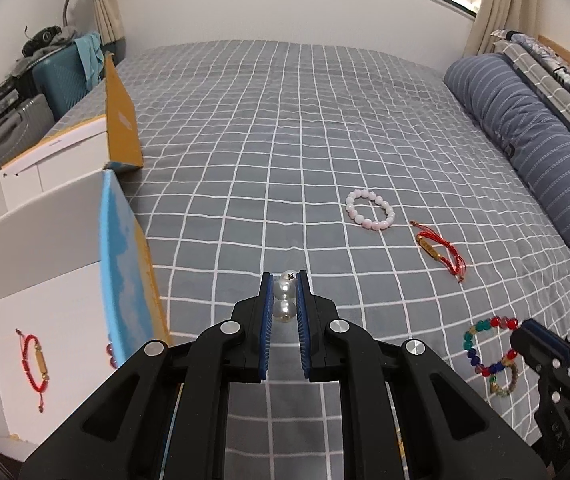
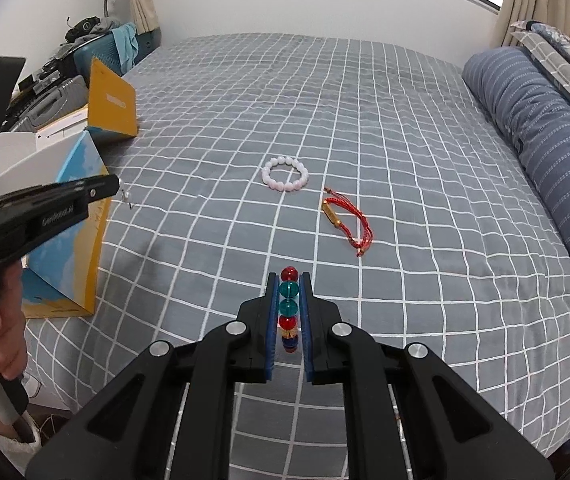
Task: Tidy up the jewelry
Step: 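Carry the pearl earrings and multicolour bracelet over the white box with both tools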
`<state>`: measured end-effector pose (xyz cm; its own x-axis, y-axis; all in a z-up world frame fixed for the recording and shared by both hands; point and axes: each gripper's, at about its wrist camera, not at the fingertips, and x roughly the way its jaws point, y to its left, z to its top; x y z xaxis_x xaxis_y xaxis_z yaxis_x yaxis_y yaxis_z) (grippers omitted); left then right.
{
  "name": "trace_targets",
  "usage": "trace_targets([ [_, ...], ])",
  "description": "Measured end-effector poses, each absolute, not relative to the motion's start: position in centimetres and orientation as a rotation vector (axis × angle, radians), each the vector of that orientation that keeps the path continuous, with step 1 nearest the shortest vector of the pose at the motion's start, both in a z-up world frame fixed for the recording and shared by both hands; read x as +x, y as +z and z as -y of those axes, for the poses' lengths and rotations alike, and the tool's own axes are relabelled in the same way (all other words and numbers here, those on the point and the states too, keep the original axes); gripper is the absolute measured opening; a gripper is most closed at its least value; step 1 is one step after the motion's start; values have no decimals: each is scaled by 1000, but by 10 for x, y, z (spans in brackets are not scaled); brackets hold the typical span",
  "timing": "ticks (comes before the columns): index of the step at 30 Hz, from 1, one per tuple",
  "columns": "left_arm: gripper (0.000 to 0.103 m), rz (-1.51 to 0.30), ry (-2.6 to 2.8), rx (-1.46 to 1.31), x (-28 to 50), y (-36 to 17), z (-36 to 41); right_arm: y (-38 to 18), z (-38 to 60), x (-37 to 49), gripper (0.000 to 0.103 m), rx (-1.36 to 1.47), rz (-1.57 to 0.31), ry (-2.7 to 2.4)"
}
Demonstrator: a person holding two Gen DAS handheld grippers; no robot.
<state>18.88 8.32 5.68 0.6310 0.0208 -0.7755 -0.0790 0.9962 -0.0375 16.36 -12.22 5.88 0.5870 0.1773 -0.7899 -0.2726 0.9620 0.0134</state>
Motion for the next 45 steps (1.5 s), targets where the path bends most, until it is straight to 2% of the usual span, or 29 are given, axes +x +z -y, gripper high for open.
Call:
trace_targets([
  [22, 11, -836, 67, -112, 133, 85, -125, 94, 78, 147, 9, -122, -837, 323],
  [45, 11, -779, 228, -161, 74, 115, -217, 119, -17, 138, 9, -141, -774, 445],
])
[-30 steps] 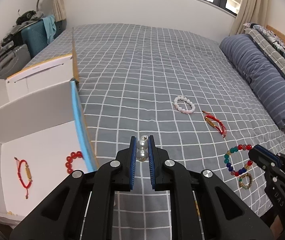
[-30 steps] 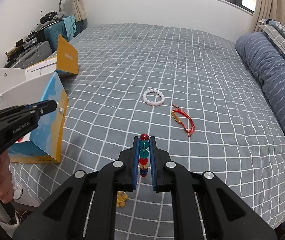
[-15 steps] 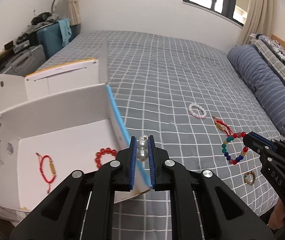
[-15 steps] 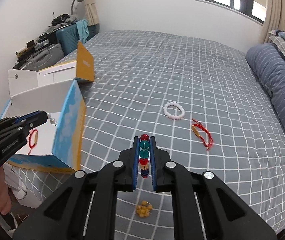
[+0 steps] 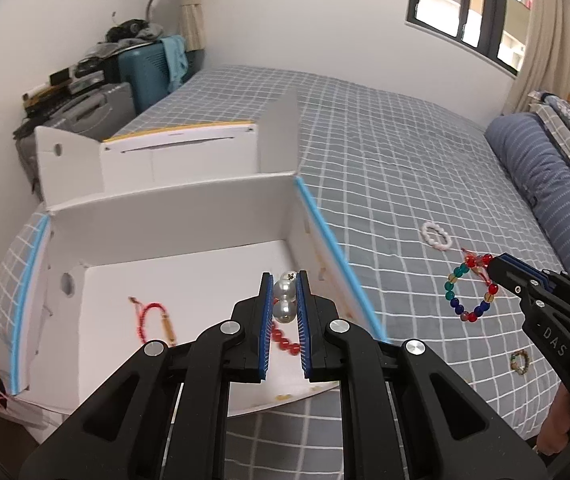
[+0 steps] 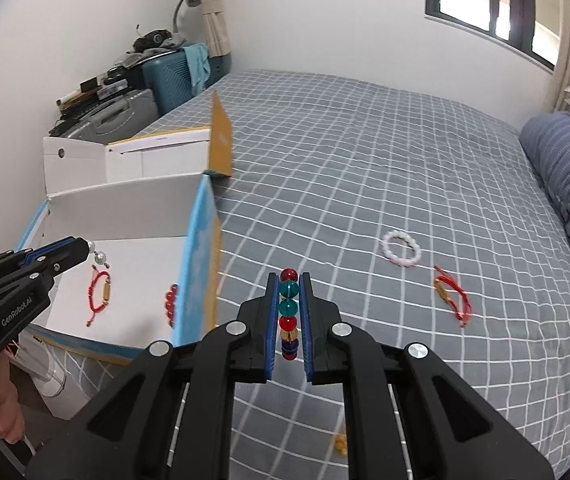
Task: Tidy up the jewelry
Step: 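Carry the pearl earrings and multicolour bracelet over the white box with both tools, then open both tools to drop the earrings and bracelet into the box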
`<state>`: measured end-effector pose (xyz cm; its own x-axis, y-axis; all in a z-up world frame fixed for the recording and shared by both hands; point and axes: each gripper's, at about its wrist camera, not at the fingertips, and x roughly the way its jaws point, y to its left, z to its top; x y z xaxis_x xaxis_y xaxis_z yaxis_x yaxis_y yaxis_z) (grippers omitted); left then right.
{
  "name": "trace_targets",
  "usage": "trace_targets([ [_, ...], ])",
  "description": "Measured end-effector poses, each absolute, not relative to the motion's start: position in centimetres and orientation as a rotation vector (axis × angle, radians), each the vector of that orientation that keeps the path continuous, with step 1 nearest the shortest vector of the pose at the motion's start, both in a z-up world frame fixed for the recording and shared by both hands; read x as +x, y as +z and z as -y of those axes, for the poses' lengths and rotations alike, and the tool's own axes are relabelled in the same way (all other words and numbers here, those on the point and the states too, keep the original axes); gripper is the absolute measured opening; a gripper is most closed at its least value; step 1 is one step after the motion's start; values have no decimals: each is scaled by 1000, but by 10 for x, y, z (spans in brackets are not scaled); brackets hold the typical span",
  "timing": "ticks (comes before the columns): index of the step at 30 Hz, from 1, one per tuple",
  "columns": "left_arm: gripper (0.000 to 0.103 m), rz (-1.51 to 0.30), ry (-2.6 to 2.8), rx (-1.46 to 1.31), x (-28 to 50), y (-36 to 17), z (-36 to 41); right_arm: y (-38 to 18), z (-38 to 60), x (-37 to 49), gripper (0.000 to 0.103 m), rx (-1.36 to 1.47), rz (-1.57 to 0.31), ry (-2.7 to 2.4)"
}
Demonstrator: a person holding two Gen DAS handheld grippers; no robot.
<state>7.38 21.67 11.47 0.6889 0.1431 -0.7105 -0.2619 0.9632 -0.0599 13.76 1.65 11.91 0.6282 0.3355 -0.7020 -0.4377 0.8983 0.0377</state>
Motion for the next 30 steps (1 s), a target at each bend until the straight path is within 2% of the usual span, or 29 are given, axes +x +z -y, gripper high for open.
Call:
trace_targets([
  [16, 11, -787, 388, -189, 42, 108, -287, 133, -94, 119, 9, -130, -690, 549],
  [30, 11, -848, 472, -222, 36, 66, -336, 77, -162, 130, 9, -191, -780, 603],
])
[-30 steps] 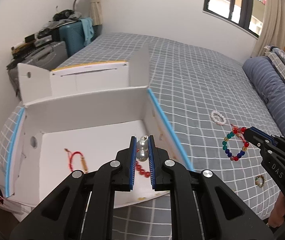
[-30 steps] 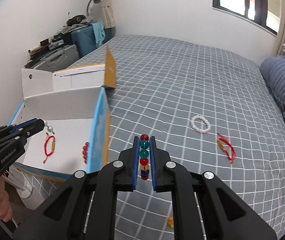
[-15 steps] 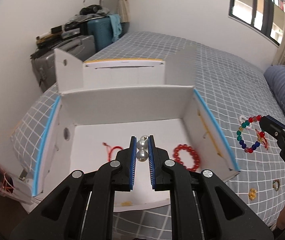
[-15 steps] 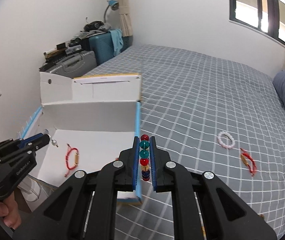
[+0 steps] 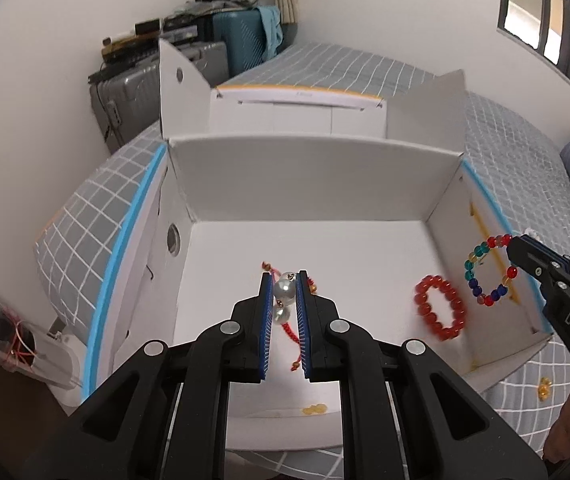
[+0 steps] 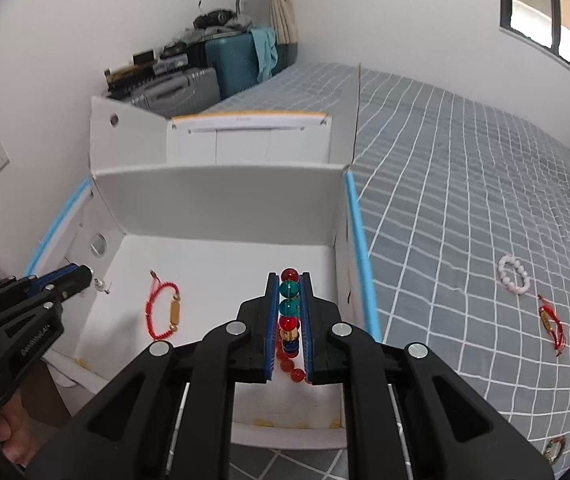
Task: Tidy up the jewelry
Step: 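Open both tools to drop the earrings and bracelet into the box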
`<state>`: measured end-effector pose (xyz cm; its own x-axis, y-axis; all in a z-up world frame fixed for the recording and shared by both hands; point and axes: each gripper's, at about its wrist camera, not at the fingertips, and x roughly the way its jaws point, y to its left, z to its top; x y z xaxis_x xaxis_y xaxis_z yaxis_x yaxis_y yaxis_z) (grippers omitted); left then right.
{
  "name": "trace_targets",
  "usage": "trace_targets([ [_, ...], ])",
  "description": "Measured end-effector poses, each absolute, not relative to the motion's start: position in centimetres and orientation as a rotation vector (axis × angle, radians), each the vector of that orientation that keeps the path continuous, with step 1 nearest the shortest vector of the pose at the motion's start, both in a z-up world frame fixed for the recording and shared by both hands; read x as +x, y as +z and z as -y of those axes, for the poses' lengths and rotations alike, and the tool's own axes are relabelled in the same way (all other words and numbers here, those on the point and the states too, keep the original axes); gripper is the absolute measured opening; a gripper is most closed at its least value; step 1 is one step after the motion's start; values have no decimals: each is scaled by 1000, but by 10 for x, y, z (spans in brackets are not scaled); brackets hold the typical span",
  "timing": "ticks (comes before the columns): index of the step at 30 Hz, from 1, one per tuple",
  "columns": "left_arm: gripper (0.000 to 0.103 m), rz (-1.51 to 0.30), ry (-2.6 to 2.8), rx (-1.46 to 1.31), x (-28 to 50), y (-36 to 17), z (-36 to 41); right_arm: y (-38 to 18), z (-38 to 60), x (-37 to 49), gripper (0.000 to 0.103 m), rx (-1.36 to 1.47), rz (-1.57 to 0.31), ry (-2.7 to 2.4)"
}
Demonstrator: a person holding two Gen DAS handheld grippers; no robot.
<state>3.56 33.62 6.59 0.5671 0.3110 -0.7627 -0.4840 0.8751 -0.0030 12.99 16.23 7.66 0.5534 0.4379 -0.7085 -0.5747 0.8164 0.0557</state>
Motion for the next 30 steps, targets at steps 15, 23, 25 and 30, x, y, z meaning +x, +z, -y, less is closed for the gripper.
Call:
trace_targets([
  [15, 12, -921, 460, -245, 48, 34, -352, 39, -183, 134, 9, -240, -858, 591],
  [23, 47, -912, 472, -243, 46, 38, -349, 47, -178, 128, 42, -204, -829, 607],
  [25, 54, -896, 483, -228, 44, 42, -347, 51, -176, 127, 49, -199, -813, 601],
  [30, 71, -863, 495, -227, 38, 51, -344, 60, -170, 126, 67, -183, -787, 588],
])
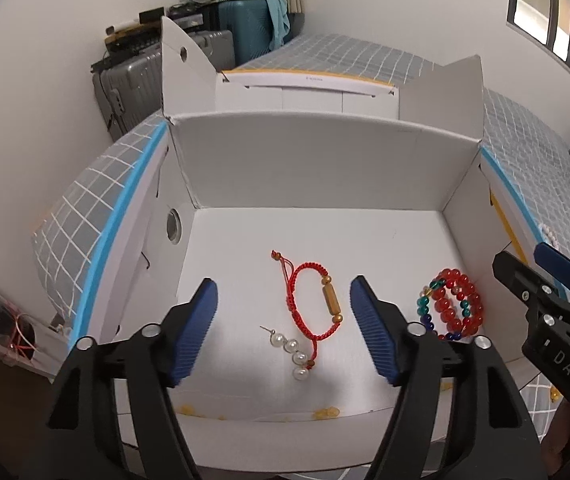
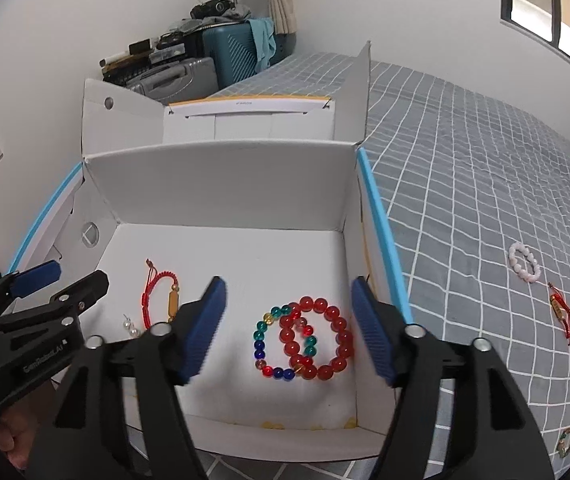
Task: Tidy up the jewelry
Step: 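Open both tools to drop the earrings and bracelet into the box, then move both tools back over the amber and wooden bead bracelets on the bed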
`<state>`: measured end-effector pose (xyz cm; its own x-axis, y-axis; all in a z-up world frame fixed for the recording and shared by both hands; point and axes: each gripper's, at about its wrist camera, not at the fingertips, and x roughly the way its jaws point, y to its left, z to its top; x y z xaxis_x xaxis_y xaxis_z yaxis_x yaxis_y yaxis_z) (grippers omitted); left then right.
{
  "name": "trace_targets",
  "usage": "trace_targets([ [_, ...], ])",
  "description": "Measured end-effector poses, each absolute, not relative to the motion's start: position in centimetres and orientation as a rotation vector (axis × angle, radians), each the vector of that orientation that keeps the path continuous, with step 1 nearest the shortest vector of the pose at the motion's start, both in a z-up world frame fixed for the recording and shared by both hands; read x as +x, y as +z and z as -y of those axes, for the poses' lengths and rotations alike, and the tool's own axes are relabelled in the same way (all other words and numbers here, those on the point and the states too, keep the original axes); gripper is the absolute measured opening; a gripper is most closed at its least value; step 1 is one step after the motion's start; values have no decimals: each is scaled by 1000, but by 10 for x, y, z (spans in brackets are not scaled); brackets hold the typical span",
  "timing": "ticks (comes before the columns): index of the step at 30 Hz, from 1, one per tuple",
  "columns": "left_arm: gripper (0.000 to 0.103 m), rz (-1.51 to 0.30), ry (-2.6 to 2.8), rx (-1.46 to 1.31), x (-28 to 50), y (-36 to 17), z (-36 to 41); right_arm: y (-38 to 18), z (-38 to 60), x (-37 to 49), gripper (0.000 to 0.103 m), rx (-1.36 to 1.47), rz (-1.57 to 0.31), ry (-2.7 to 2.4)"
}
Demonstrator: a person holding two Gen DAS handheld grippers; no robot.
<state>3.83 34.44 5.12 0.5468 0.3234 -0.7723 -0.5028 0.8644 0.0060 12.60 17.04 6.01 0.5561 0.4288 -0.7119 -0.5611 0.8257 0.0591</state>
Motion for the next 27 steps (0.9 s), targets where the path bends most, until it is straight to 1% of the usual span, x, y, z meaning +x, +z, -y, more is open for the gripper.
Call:
trace_targets([
  [1, 74, -860, 495, -226, 38, 52, -344, 61, -169, 126, 70, -177, -781, 585],
  [3, 85, -847, 499, -226, 36, 55, -343, 63, -168, 128, 74, -177, -778, 582],
  [6, 91, -835, 502, -213, 35, 60, -340, 65, -163, 128, 85, -169, -768, 571],
  [8, 95, -827, 499, -207, 35, 62, -338, 66, -161, 128, 88, -166, -764, 565],
  [10, 95, -822, 496, -209, 35, 63, -335, 68, -157, 129, 93, -161, -759, 554],
  [13, 97, -816, 492, -203, 35, 65, -332, 70, -151, 129, 95, -157, -754, 540],
  [19, 97, -800, 479, -200, 39, 74, -317, 77, -128, 129, 95, -152, -743, 507],
  [27, 97, -785, 401, -162, 50, 88, -269, 91, -69, 130, 95, -121, -732, 429],
])
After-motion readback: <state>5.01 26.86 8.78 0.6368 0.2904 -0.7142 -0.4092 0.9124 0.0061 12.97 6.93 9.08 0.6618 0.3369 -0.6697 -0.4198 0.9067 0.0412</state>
